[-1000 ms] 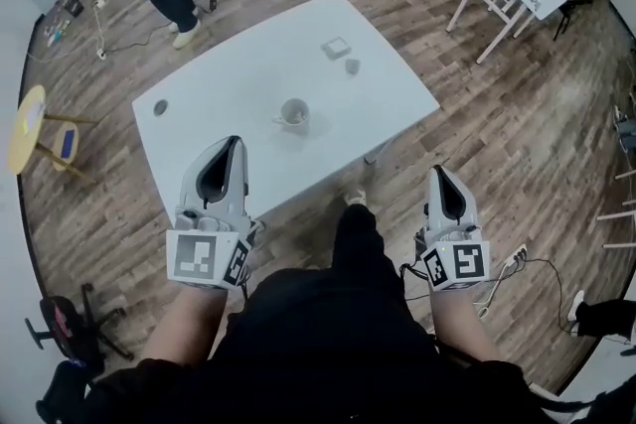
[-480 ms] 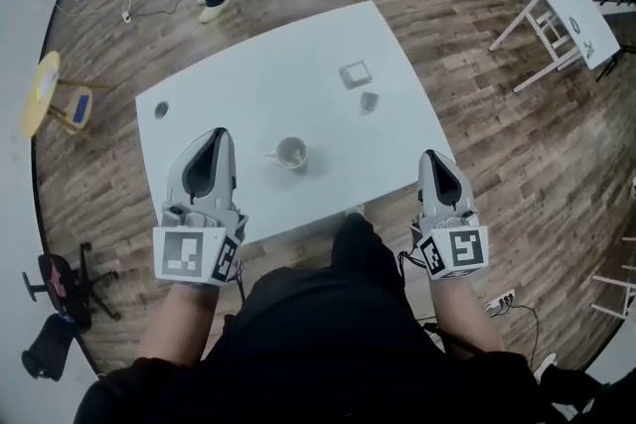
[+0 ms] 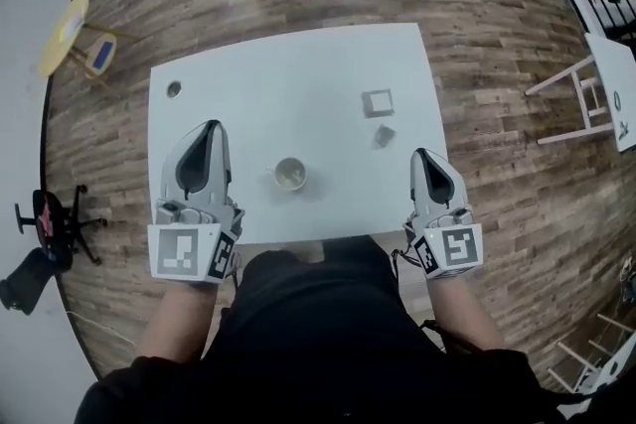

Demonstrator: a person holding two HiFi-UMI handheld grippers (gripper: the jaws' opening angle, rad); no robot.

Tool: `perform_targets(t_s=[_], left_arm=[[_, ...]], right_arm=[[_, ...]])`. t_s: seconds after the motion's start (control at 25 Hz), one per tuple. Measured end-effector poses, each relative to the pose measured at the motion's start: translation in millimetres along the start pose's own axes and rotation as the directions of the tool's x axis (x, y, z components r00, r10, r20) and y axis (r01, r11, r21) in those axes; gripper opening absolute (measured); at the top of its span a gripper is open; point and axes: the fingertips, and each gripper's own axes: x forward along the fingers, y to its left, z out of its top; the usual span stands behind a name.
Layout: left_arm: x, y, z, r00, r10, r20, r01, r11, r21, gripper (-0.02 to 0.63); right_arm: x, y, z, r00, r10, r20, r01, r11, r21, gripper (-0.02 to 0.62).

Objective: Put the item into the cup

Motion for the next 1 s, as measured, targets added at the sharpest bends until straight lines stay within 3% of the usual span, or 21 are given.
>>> perform_targets(t_s=[0.32,0.68,1.0], left_arm=[[-13.3,32.3,-6.2,0.995,0.097,-0.022,-0.097,0.995,0.0,0.006],[-17.4,69.3,-24.8,0.99,0.138,0.011,-0.137,0.989,-0.059,0.006],[1.7,59.8,-37.6,0.994,0.107,0.015,-0.105,0.99,-0.098,0.006]], right_arm=[[39.7,1.3,-8.3,0.999,0.041,-0.035,-0.04,0.999,0.008,0.002],[55.2,-10.1,-35.1,0.993,-0.056,-0.106,0.051,0.997,-0.051,0.002],[59.9,-24.7,-93.3,0.949,-0.166,-0.267,0.13,0.981,-0.146,0.015]])
